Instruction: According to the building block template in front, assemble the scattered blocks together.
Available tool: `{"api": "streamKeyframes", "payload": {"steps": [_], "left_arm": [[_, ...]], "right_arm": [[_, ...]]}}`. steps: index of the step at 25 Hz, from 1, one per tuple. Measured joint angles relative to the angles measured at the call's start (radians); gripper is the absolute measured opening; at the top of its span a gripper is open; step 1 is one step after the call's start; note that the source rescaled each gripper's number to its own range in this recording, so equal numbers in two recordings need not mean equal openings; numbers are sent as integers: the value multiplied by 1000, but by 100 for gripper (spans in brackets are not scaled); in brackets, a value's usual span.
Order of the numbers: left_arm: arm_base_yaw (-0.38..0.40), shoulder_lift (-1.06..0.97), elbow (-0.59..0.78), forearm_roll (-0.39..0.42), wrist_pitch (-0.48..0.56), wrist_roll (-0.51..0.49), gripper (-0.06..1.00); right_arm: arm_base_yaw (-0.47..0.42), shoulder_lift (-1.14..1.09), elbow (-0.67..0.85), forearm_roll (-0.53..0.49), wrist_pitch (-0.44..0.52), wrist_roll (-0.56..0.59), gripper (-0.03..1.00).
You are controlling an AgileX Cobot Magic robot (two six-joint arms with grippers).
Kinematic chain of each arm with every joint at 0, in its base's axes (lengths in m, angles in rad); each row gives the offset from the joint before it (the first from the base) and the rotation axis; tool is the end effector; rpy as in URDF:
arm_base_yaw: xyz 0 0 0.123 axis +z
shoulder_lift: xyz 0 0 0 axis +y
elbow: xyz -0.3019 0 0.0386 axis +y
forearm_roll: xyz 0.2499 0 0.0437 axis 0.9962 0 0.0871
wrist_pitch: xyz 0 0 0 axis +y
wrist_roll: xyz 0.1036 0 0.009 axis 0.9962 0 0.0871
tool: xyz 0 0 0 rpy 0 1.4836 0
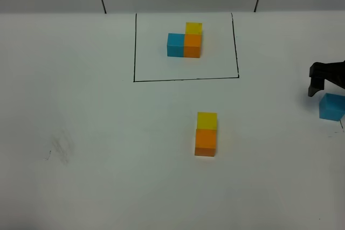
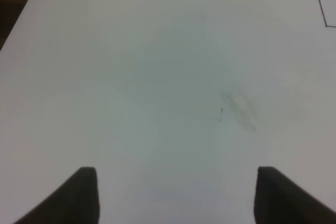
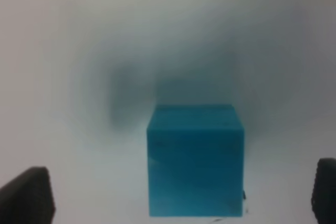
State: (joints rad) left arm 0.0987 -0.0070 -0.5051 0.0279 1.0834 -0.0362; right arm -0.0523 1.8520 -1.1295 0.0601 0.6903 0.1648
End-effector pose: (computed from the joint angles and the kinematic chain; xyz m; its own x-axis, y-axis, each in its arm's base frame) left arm -0.0139 0.0012 0.2716 -0.4601 -0.0688 -0.8852 -0.1309 0.9914 -0.0090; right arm 0.3622 -0.0150 0.1691 -0.9380 0.2588 -0.2304 0.2450 0.9656 0.0873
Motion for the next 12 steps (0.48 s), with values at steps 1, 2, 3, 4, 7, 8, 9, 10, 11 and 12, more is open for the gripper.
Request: {"api": "streamKeyframes", "payload": {"steps": [1, 2, 3, 4, 7, 8, 9, 10, 11, 12], "left_arm": [[0, 0, 0, 0, 0, 0, 40], [0, 0, 0, 0, 0, 0, 40], [0, 0, 0, 0, 0, 0, 40], [0, 0, 0, 0, 0, 0, 40], [0, 0, 0, 0, 0, 0, 40], [0, 0, 0, 0, 0, 0, 40], [0, 0, 0, 0, 0, 0, 40], [0, 0, 0, 0, 0, 0, 40], [0, 0, 0, 0, 0, 0, 40], [0, 0, 0, 0, 0, 0, 40]], "right_arm": [[0, 5, 0, -9, -5, 9, 100], [0, 13, 0, -20, -9, 20, 100], [0, 20, 0, -33, -16, 31, 100], [0, 26, 0, -45, -20, 43, 100], [0, 48, 0, -68, -33, 61, 100], [0, 53, 0, -70, -39, 62, 100], [0, 57, 0, -70, -45, 62, 100], [0, 61, 0, -71, -51, 63, 100], [0, 63, 0, -73, -55, 64, 100], [0, 66, 0, -74, -56, 65, 100]]}}
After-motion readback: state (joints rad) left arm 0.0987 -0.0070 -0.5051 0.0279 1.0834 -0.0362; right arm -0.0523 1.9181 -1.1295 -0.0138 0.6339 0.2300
